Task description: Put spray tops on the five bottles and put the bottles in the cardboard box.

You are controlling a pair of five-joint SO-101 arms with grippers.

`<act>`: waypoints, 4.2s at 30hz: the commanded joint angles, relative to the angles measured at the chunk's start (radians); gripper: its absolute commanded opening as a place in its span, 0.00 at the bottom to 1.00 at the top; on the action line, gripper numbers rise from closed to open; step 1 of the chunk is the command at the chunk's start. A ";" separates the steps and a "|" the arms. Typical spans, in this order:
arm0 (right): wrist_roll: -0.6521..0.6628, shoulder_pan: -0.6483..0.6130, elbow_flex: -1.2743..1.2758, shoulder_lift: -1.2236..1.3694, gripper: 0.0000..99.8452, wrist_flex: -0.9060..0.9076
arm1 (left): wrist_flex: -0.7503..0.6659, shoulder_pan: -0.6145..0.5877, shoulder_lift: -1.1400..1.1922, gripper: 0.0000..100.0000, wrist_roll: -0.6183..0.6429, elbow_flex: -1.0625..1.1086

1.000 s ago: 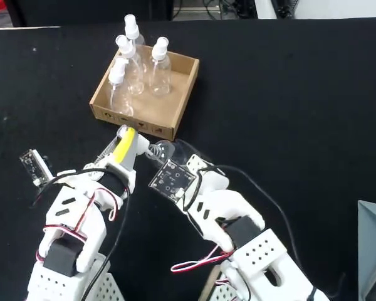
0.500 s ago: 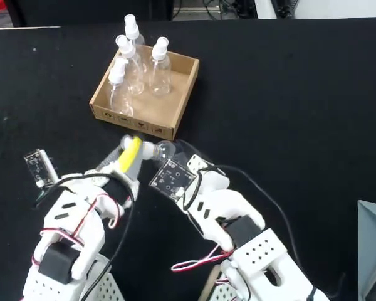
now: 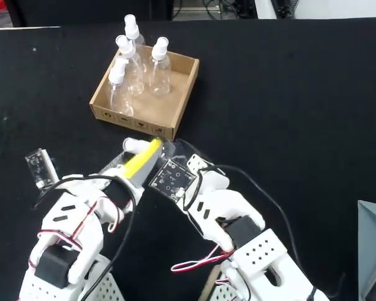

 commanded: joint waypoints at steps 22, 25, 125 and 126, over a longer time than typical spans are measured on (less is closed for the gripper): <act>-0.219 -0.018 -0.025 -0.033 0.10 -0.097 | -0.005 -0.302 -0.011 0.27 0.141 -0.077; -0.258 -0.023 -0.031 -0.033 0.10 -0.097 | -0.003 -0.314 -0.011 0.27 0.137 -0.070; -0.572 0.044 -0.088 -0.024 0.10 -0.089 | -0.087 -0.607 -0.009 0.28 -0.453 0.387; -0.572 0.046 -0.088 -0.024 0.10 -0.089 | -0.089 -0.608 -0.006 0.28 -0.462 0.386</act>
